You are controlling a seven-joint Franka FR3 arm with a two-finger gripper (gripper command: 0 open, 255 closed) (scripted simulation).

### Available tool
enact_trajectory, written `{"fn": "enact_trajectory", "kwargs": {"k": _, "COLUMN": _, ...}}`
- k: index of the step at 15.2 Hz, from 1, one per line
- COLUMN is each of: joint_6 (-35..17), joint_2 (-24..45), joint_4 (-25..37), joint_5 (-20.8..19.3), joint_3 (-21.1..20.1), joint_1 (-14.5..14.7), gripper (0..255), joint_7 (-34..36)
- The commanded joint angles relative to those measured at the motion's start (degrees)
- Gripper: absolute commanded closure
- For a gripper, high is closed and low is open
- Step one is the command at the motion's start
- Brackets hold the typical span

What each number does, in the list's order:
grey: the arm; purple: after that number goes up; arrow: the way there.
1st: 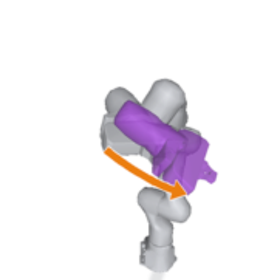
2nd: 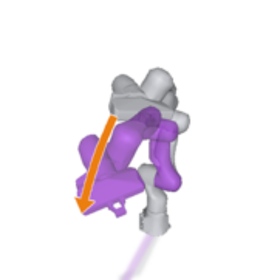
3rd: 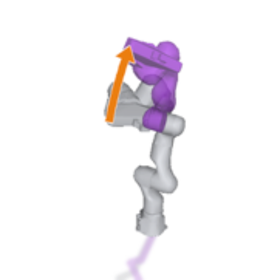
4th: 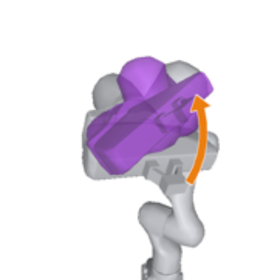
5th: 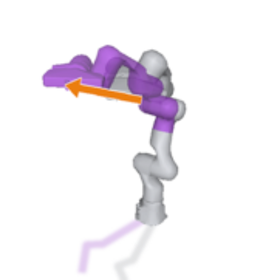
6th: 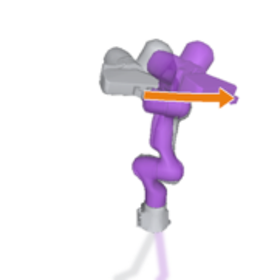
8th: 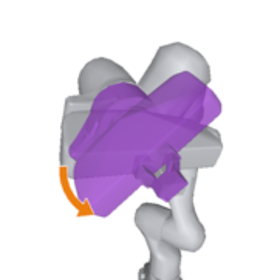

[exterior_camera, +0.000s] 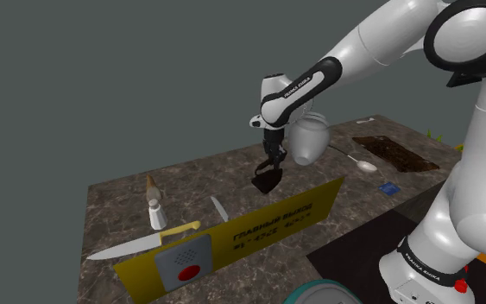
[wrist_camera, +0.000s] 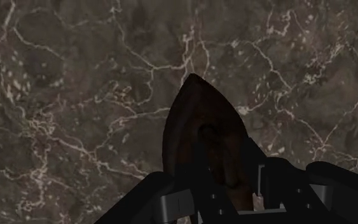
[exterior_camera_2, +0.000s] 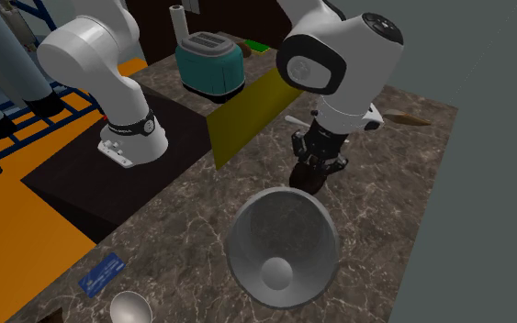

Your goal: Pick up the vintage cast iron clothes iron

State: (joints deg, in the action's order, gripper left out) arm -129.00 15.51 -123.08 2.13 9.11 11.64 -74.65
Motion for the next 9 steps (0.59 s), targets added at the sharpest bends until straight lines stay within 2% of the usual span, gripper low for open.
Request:
{"fn": "enact_trajectory", "kwargs": {"k": 1, "joint_6": 1.36, "joint_2": -1.05, "joint_4": 0.32, "joint_5": -0.23, "joint_3": 0.1, "joint_1": 0.03, "gripper": 255, "joint_7": 0.09}}
{"fn": "enact_trajectory", "kwargs": {"k": 9, "joint_6": 6.86, "joint_2": -5.05, "joint_4": 1.88, "joint_5": -1.07, "joint_3": 0.35, "joint_1": 0.23, "gripper": 255, "joint_7": 0.61}}
